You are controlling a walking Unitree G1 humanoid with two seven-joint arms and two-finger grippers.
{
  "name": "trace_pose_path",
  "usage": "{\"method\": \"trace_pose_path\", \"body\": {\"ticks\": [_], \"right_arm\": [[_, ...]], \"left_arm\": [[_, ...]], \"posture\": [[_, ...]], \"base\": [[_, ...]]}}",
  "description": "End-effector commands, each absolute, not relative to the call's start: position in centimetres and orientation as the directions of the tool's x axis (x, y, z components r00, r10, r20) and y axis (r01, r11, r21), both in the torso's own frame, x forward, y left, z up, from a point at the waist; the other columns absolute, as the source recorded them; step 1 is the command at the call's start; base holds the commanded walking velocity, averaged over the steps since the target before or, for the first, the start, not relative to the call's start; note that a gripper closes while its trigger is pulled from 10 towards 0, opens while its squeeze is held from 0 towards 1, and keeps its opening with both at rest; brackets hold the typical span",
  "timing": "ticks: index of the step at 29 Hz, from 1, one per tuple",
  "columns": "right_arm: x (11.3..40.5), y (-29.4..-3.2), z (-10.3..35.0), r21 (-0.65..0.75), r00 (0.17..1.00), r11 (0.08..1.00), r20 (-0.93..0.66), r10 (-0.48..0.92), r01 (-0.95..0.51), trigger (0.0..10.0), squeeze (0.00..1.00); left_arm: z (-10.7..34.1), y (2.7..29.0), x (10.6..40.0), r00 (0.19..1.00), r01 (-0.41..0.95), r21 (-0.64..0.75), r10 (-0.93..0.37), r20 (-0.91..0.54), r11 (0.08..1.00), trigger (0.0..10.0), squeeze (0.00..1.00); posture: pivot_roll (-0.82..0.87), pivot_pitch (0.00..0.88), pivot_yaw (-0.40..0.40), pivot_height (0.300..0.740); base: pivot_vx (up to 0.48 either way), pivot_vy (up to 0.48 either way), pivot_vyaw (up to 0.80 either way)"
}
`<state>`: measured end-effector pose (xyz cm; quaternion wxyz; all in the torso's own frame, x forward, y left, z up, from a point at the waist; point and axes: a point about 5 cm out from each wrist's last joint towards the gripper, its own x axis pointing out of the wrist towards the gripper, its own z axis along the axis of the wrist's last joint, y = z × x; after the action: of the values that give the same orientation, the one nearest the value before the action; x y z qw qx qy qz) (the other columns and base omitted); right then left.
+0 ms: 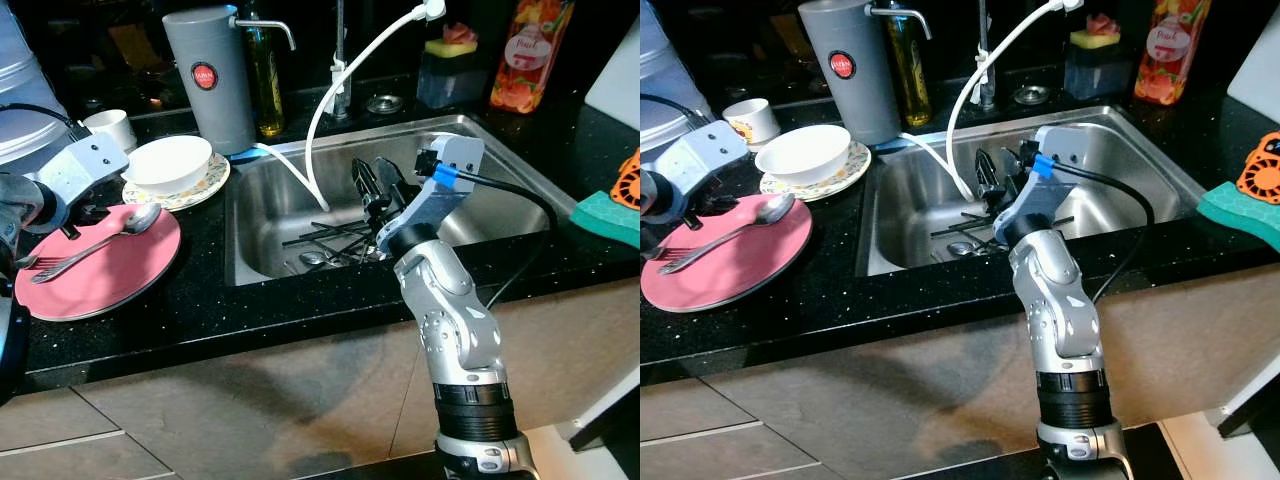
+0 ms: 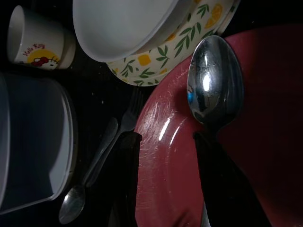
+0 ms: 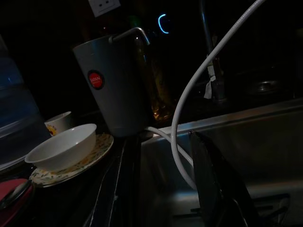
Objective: Kitchen organization
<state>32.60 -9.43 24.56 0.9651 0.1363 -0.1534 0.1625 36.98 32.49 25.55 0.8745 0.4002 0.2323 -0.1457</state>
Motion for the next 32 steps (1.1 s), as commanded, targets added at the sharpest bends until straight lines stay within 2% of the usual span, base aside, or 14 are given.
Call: {"method": "trace_pose_path", "body": {"ticks": [1,6,11,17,18,19,20,21,22,32], "right_arm": [[32.3,-9.0,24.6,0.216,0.895,0.901,0.334,0.294,-0.377,10.0,0.0],[32.0,-9.1,24.5,0.222,0.9,0.9,0.318,0.298,-0.376,10.0,0.0],[32.1,-9.5,24.3,0.226,0.907,0.903,0.304,0.292,-0.366,10.0,0.0],[31.9,-9.4,24.2,0.231,0.911,0.903,0.295,0.289,-0.362,10.0,0.0],[31.8,-9.6,24.2,0.23,0.913,0.905,0.29,0.286,-0.357,10.0,0.0],[31.8,-9.6,24.2,0.23,0.913,0.905,0.29,0.286,-0.357,10.0,0.0],[31.7,-9.8,24.2,0.229,0.915,0.908,0.288,0.282,-0.351,10.0,0.0],[31.7,-9.8,24.2,0.229,0.916,0.908,0.287,0.28,-0.35,10.0,0.0],[31.8,-9.9,24.2,0.228,0.916,0.909,0.288,0.278,-0.348,10.0,0.0],[32.2,-10.0,24.5,0.218,0.914,0.911,0.293,0.282,-0.351,10.0,0.0]], "left_arm": [[25.8,32.6,36.9,0.839,0.448,0.602,-0.077,-0.539,0.661,10.0,0.0],[25.3,33.3,36.3,0.797,0.493,0.577,-0.07,-0.6,0.651,10.0,0.0],[24.9,33.7,35.8,0.751,0.555,0.58,-0.059,-0.657,0.596,10.0,0.0],[23.6,34.1,35.6,0.745,0.533,0.595,-0.001,-0.667,0.601,10.0,0.0],[23.2,34.2,35.5,0.737,0.535,0.595,0.013,-0.675,0.6,7.9,0.0],[23.2,34.2,35.5,0.737,0.535,0.595,0.013,-0.675,0.6,7.9,0.0],[23.0,34.3,35.4,0.738,0.523,0.598,0.028,-0.674,0.608,4.4,0.0],[23.0,34.4,35.4,0.739,0.517,0.599,0.034,-0.673,0.612,4.4,0.0],[22.9,34.4,35.4,0.738,0.516,0.593,0.03,-0.674,0.618,0.0,0.0],[21.3,34.7,34.9,0.709,0.529,0.559,0.03,-0.705,0.639,0.0,0.0]], "posture": [[0.05,0.008,0.062,0.74],[0.05,0.035,0.05,0.74],[0.07,0.049,0.049,0.74],[0.05,0.052,0.052,0.74],[0.05,0.052,0.052,0.74],[0.05,0.052,0.052,0.74],[0.05,0.052,0.052,0.74],[0.05,0.052,0.052,0.74],[0.04,0.052,0.053,0.74],[0.04,0.023,0.042,0.74]], "base": [[0.0,0.0,0.0],[0.0,0.0,0.0],[0.0,0.0,0.0],[0.0,0.0,0.0],[0.0,0.0,0.0],[0.0,0.0,0.0],[0.0,0.0,0.0],[0.0,0.0,0.0],[0.0,0.0,0.0],[0.0,0.0,0.0]]}}
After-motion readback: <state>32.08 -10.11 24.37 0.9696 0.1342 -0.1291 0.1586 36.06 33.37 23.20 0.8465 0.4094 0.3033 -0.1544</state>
